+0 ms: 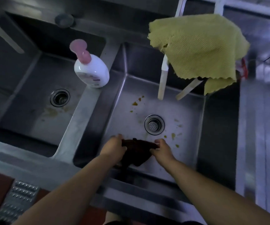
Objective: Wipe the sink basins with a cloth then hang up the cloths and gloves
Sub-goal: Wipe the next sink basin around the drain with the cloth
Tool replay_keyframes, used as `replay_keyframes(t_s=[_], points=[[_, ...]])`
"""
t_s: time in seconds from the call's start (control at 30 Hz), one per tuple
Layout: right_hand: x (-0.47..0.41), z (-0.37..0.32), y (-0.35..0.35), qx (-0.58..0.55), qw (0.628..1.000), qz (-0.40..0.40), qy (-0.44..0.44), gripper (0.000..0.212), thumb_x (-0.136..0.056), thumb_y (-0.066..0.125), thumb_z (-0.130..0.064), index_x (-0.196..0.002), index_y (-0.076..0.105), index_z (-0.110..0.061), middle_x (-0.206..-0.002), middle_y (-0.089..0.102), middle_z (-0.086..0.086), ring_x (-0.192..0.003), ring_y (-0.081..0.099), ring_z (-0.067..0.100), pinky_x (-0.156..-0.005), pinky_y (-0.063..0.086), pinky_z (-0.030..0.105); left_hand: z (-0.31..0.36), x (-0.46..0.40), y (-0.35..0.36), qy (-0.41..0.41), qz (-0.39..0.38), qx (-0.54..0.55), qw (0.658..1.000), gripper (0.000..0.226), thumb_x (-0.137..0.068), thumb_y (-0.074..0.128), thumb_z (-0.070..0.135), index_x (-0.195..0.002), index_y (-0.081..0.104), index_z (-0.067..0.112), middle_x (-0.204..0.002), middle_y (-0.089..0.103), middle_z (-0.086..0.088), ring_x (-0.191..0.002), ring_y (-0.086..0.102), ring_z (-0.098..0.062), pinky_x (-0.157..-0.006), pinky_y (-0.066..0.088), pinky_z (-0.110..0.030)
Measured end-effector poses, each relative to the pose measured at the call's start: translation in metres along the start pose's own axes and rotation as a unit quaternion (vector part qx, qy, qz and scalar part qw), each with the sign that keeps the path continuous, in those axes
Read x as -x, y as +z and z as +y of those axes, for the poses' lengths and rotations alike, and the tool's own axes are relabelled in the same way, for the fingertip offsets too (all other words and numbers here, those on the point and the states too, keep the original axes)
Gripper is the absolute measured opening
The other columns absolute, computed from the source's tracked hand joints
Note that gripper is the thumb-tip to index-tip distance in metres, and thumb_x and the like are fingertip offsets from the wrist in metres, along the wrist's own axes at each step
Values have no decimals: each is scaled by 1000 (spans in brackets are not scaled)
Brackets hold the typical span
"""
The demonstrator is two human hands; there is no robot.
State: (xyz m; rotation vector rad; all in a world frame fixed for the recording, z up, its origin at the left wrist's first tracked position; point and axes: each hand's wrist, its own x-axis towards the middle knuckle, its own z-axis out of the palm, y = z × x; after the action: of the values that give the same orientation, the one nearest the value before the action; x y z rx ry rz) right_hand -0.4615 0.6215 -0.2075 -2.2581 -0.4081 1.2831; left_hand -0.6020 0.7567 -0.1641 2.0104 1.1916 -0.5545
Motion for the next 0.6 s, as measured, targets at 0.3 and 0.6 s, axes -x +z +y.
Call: replay_keyframes(t_s=[0.3, 0.6], points=[[-2, 6, 26, 213, 975, -61, -19, 40, -92, 49, -12, -132, 46, -12, -134, 50, 12, -117, 51, 27, -93, 44, 33, -23, -19, -105, 352, 183, -411, 821, 25, -50, 68, 5, -72, 67, 14, -66, 62, -4, -61, 62, -27, -59, 48, -31], [-44, 6, 80, 314, 939, -94, -100, 69, -95, 50, -21, -151, 11, -15, -158, -3, 9, -145, 7, 28, -113, 26, 39, -41, -59, -124, 380, 153, -374, 832, 7, -65, 59, 15, -60, 63, 15, -57, 61, -3, -70, 59, -28, -89, 36, -33]])
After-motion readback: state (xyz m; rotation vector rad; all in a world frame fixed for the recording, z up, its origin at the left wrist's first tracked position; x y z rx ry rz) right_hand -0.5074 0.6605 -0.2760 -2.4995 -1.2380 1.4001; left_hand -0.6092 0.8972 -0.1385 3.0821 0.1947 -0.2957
